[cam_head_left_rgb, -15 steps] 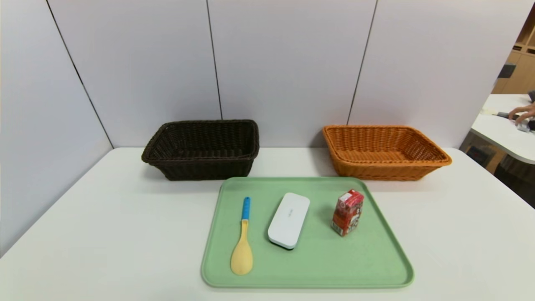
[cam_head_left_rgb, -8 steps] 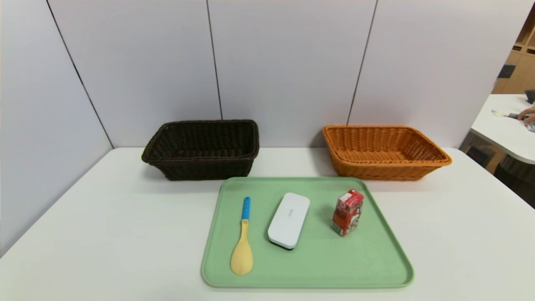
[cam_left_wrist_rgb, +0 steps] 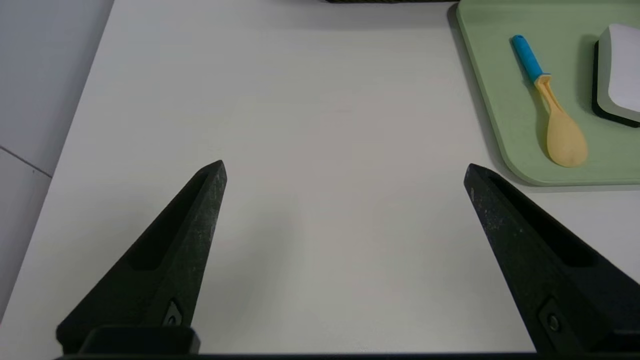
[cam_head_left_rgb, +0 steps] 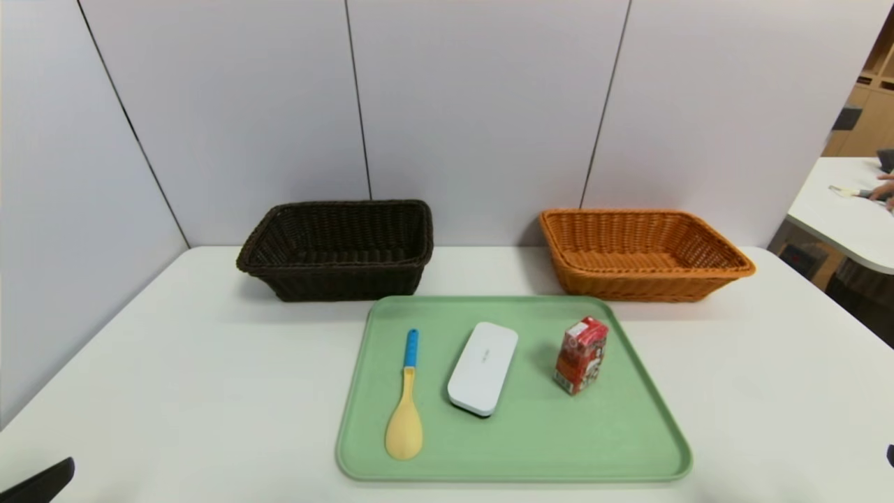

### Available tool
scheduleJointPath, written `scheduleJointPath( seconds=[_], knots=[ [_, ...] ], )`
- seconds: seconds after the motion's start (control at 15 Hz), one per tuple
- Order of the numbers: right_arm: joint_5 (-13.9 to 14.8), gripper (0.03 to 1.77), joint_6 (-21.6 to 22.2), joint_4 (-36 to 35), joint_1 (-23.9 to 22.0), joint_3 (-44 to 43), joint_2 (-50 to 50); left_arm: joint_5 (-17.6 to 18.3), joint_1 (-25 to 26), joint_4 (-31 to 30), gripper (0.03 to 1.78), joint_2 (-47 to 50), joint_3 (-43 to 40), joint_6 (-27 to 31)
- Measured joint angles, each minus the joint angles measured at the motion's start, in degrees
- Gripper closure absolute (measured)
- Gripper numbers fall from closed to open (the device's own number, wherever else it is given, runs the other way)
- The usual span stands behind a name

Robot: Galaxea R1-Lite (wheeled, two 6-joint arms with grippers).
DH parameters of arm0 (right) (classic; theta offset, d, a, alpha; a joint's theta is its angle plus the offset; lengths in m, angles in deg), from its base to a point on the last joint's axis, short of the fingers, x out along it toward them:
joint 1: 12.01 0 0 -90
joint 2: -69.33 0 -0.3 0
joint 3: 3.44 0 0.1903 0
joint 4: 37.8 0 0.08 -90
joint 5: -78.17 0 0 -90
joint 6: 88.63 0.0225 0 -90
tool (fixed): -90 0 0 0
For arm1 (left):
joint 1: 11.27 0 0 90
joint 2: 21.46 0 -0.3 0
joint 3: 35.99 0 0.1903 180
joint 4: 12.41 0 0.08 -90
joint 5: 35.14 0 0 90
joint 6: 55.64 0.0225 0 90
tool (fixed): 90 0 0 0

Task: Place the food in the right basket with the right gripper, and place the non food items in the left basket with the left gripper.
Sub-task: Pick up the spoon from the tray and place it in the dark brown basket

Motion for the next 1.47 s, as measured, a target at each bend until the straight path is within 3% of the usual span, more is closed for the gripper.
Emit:
scheduleJointPath(
  seconds=[0.4, 0.8, 1.0, 1.33, 1.47],
  knots=[
    [-0.7, 0.10, -1.6, 7.5, 0.1, -10.6, 16.2, 8.6, -2.3, 2.2, 0.12, -18.5, 12.5, 0.7],
    [-1.0, 0.10, -2.0, 5.9, 0.8, -18.6, 29.9, 8.1, -19.2, 2.0, 0.12, -34.0, 19.4, -2.8],
    [-0.4, 0.10, -1.5, 5.5, 4.5, -21.5, 35.6, 2.6, -29.2, 3.6, 0.12, -42.4, 25.5, -10.0],
    [1.0, 0.10, -1.2, 6.1, 9.6, -24.5, 41.5, -13.6, -43.2, 5.3, 0.12, -58.1, 34.5, -24.5],
    [2.2, 0.10, 0.3, 6.2, 11.1, -25.3, 43.0, -17.5, -46.4, 7.5, 0.12, -63.1, 38.8, -28.8]
  ],
)
